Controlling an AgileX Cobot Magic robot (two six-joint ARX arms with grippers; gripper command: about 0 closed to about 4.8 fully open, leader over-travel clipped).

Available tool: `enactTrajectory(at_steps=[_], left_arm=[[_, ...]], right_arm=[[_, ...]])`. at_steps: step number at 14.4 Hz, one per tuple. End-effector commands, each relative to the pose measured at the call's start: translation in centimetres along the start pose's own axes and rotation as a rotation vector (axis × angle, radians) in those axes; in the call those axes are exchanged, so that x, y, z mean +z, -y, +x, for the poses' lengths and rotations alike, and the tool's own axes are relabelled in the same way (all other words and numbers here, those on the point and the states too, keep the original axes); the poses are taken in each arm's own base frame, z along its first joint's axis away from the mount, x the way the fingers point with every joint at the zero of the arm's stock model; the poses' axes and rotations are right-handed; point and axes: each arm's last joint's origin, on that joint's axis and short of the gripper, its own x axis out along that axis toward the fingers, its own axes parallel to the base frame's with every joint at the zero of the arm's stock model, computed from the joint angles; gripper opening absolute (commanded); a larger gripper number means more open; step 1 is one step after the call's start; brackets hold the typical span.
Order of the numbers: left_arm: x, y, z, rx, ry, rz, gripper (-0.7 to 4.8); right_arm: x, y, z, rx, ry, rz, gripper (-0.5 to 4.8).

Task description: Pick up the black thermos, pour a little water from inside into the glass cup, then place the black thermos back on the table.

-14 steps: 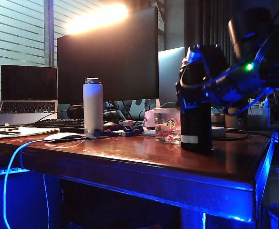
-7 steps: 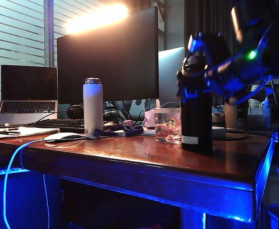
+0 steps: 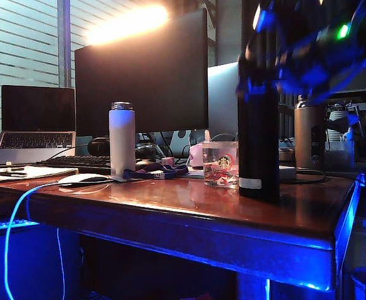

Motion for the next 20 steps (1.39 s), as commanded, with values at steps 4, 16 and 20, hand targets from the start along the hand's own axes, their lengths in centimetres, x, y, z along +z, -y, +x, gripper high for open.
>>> enactTrajectory(at_steps=[4, 16, 20], left_arm=[[0.6, 0.0, -0.1, 0.006, 0.051, 0.04, 0.53], [-2.8, 4.1, -5.1, 0.219, 0.137, 0.109, 0.51], [-9.8, 6.0, -5.8, 0.292, 0.145, 0.057, 0.51]], right_arm=[[4.7, 0.6, -3.1, -0.017, 0.154, 0.001, 4.74], [9.6, 2.1, -22.1, -0.202, 0.111, -0.008, -0.05], [3.6, 1.5, -23.5, -0.203, 0.091, -0.008, -0.05]])
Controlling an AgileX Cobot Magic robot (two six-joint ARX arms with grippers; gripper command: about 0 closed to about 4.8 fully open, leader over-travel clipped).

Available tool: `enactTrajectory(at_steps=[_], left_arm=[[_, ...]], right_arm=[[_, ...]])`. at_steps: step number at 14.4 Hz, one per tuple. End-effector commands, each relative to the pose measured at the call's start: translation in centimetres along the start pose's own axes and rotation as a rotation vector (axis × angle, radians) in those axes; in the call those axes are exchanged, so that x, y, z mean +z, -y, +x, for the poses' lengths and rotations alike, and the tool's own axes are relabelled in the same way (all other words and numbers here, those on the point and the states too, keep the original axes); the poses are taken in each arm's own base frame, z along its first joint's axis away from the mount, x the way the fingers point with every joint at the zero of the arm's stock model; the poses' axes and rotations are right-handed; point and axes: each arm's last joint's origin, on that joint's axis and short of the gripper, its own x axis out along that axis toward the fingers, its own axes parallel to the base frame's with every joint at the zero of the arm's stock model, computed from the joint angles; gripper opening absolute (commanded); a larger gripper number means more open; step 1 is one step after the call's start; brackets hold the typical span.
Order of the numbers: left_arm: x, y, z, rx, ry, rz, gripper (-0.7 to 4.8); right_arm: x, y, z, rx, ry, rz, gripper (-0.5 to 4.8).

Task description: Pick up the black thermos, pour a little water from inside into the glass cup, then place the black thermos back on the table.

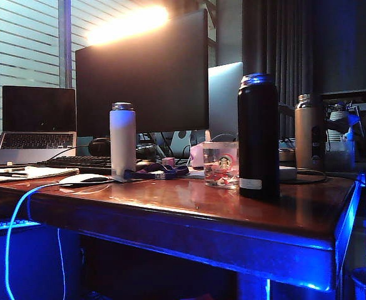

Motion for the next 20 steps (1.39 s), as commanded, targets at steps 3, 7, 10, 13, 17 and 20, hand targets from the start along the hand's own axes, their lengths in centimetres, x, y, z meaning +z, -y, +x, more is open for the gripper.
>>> enactTrajectory(at_steps=[3, 7, 10, 13, 17, 20], left_arm=[[-8.2, 1.0, 1.1, 0.068, -0.074, -0.151, 0.51], [-11.6, 0.5, 3.0, 0.19, -0.028, -0.235, 0.51], [-13.0, -0.1, 4.5, 0.266, 0.037, -0.336, 0.51], [-15.9, -0.3, 6.2, 0.272, 0.021, -0.339, 0.52], [-19.5, -0.2, 7.6, 0.272, -0.043, -0.358, 0.52], [-21.4, 0.0, 8.1, 0.29, -0.1, -0.35, 0.53]], right_arm=[[-8.5, -0.9, -1.1, 0.003, -0.067, 0.012, -0.05], [-11.0, -1.2, -1.1, 0.011, -0.134, 0.088, -0.05], [-12.7, -1.5, -0.8, 0.01, -0.201, 0.078, -0.05], [-14.2, -1.8, -0.6, 0.017, -0.244, 0.069, -0.05], [-15.7, -2.0, -0.3, 0.021, -0.251, 0.067, -0.05], [-15.7, -2.0, -0.3, 0.023, -0.253, 0.066, -0.05]])
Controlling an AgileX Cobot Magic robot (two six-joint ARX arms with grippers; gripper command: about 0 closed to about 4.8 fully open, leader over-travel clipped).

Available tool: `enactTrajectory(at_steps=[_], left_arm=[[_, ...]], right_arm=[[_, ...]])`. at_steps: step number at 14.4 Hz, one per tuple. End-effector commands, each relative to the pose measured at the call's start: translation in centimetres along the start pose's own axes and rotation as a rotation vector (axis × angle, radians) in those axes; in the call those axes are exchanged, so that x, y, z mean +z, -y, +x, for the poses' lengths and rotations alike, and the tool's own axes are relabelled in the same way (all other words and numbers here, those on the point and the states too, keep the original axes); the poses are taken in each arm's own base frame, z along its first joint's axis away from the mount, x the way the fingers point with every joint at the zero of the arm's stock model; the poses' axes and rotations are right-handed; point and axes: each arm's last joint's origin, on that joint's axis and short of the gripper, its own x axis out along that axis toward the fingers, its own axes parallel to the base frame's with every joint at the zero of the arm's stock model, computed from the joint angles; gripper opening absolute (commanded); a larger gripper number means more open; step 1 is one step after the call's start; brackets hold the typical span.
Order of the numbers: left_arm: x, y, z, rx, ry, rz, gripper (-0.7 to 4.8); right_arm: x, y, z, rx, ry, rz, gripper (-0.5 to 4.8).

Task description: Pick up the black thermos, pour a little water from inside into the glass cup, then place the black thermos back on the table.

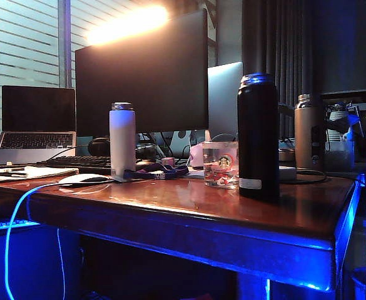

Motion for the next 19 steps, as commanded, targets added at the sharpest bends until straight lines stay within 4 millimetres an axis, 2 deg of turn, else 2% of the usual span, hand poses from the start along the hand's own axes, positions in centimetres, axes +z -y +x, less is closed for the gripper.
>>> enactTrajectory(at_steps=[1, 5, 16, 19], left_arm=[[-0.2, -0.1, 0.2, 0.017, 0.011, 0.039, 0.53], [-1.2, -0.3, 0.4, 0.024, -0.048, 0.053, 0.53], [-1.2, -0.3, 0.4, 0.025, -0.048, 0.076, 0.53], [-1.2, -0.3, 0.4, 0.023, -0.048, 0.076, 0.53]], right_arm=[[-0.1, 0.0, 0.0, 0.003, 0.002, 0.004, -0.05], [0.0, 0.0, 0.0, 0.002, 0.005, 0.009, -0.05], [0.0, 0.1, 0.1, -0.006, 0.008, 0.012, -0.05], [-0.1, 1.0, 0.1, -0.102, 0.005, 0.031, -0.05]])
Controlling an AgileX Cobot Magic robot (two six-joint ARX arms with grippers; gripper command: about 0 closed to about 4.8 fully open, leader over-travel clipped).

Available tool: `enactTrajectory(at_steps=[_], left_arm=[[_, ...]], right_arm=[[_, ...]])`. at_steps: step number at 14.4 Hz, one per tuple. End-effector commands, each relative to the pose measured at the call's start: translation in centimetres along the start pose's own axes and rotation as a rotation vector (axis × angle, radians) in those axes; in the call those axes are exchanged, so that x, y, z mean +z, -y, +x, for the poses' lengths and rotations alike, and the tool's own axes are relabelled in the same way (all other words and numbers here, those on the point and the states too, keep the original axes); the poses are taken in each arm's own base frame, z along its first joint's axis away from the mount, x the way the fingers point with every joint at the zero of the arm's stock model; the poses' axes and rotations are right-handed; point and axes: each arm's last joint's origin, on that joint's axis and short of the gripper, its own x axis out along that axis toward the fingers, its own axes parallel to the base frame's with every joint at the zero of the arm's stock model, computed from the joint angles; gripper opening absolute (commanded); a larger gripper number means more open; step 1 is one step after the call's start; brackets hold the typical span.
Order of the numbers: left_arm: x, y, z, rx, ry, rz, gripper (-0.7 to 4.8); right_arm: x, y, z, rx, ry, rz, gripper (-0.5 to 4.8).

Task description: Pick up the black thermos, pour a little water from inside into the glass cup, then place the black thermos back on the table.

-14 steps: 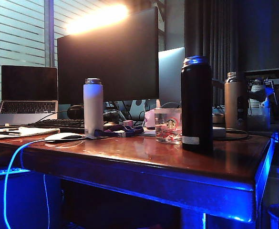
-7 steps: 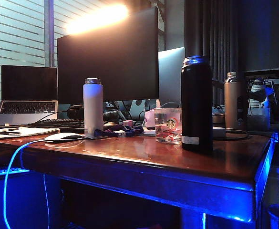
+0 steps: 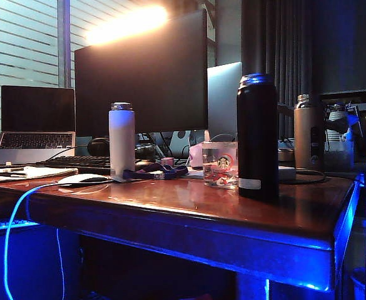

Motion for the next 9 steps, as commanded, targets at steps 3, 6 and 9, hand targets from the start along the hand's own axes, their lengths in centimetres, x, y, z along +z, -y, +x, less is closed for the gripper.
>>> enactTrajectory(at_steps=[3, 6, 9], left_arm=[[-0.4, 0.0, 0.1, 0.0, -0.022, 0.001, 0.53], [-0.4, 0.0, 0.1, 0.0, -0.022, 0.001, 0.53], [-0.4, 0.0, 0.1, 0.0, -0.022, 0.001, 0.53]], right_arm=[[-0.1, 2.3, 0.1, -0.251, -0.003, 0.053, -0.05], [-0.1, 2.7, 0.0, -0.285, -0.005, 0.059, -0.05], [-0.1, 2.6, 0.0, -0.284, -0.004, 0.059, -0.05]])
